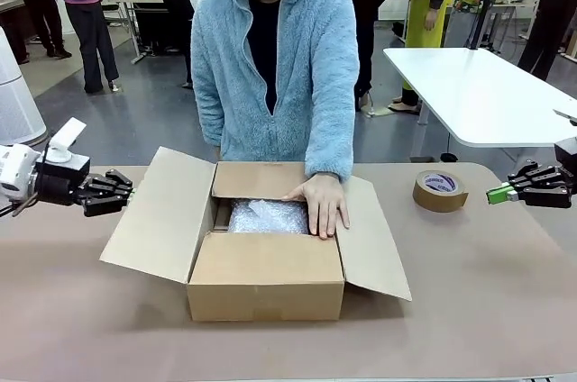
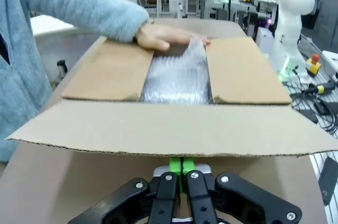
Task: Wrap the clocks to prevent damage.
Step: Push the right (or left) flap of the Package Box to close it, then push the left (or right) flap of the Package Box to close it.
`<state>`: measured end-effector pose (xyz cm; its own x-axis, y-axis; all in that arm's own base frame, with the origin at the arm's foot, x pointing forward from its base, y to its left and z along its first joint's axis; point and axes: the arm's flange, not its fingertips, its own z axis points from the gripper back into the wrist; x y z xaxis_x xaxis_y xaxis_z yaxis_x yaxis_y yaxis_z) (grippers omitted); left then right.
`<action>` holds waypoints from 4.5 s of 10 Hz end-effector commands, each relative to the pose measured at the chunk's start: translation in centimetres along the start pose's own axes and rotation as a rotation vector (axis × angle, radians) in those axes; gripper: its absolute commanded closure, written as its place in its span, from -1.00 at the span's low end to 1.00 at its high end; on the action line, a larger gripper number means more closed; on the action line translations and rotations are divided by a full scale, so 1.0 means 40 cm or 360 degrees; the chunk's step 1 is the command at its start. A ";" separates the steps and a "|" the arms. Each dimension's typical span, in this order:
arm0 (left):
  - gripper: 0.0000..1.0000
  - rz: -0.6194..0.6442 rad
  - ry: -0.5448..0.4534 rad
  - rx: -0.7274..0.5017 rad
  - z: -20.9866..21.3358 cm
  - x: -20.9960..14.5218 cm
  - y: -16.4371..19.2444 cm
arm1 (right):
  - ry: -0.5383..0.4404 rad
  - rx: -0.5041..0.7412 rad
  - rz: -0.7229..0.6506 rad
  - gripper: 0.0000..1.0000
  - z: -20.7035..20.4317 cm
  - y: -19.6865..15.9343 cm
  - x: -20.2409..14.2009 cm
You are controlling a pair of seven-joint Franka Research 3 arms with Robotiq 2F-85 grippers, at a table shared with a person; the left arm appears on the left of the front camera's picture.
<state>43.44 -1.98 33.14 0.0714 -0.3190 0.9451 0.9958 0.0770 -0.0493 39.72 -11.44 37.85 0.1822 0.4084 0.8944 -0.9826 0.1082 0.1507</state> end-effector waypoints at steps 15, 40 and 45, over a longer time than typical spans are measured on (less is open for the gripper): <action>0.99 0.0042 0.0083 -0.0183 -0.326 0.029 0.109 | 0.0034 -0.0009 -0.0004 0.98 -0.001 0.008 -0.001; 0.99 0.0023 0.0001 -0.0198 -0.347 0.047 0.114 | -0.0056 0.0028 0.0285 0.98 -0.313 -0.113 -0.093; 0.99 0.0023 0.0001 -0.0198 -0.347 0.047 0.114 | -0.0220 0.0128 0.0196 0.98 -0.456 -0.108 -0.112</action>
<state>48.88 -15.16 30.55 0.0841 -0.3228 0.9427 0.9940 -0.0393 -0.1022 43.91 2.49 25.73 0.0491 0.3546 0.9337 -0.9979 -0.0229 0.0612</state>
